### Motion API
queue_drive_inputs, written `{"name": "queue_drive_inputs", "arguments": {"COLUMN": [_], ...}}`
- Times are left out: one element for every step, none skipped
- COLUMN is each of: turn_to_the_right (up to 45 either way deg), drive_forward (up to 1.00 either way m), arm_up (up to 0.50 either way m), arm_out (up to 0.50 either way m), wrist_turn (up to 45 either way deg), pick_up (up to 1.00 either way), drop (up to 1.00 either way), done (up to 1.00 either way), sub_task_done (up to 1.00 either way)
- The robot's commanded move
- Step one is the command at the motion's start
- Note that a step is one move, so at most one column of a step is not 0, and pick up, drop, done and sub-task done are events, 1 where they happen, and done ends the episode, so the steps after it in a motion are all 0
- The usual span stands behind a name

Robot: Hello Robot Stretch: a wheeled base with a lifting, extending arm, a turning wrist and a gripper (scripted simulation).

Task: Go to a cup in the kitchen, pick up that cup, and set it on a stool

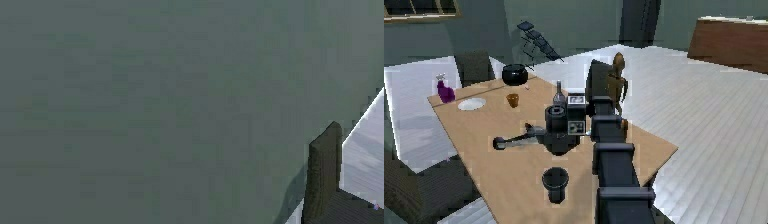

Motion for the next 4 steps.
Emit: {"name": "queue_drive_inputs", "arguments": {"turn_to_the_right": [0.0, 0.0, 0.0, 0.0], "drive_forward": [0.0, 0.0, 0.0, 0.0], "arm_up": [0.0, -0.3, 0.0, 0.1], "arm_out": [0.0, 0.0, 0.0, 0.0], "wrist_turn": [33.0, 0.0, 0.0, 0.0], "pick_up": [0.0, 0.0, 1.0, 0.0], "drop": [0.0, 0.0, 0.0, 0.0], "done": [0.0, 0.0, 0.0, 0.0], "sub_task_done": [0.0, 0.0, 0.0, 0.0]}}
